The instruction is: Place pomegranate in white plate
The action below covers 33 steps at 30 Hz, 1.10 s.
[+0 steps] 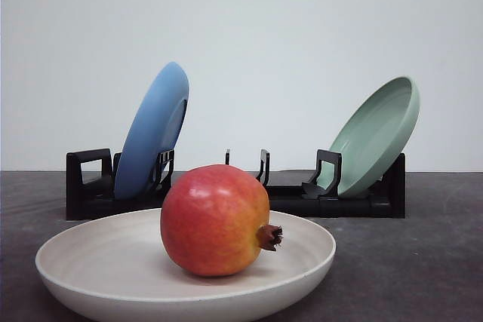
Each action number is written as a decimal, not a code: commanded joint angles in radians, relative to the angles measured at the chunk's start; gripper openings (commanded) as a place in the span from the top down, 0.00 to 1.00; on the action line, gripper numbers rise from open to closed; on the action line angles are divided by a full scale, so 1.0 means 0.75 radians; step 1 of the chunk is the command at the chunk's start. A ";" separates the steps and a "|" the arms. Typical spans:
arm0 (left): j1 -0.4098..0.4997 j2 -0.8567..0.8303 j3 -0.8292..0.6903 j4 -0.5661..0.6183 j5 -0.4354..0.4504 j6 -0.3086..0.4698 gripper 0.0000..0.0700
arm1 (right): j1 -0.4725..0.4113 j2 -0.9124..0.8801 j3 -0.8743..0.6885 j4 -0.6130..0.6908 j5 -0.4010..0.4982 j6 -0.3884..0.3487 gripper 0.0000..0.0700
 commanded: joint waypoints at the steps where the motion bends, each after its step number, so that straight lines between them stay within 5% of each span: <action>1: 0.065 -0.027 -0.042 0.019 0.105 0.087 1.00 | 0.010 0.003 0.011 0.016 0.000 0.009 0.99; 14: 0.336 -0.105 -0.217 0.132 0.250 0.088 1.00 | 0.010 0.003 0.011 0.016 0.000 0.009 0.99; 33: 0.359 -0.105 -0.234 0.166 0.348 0.111 1.00 | 0.010 0.003 0.011 0.016 0.000 0.009 0.99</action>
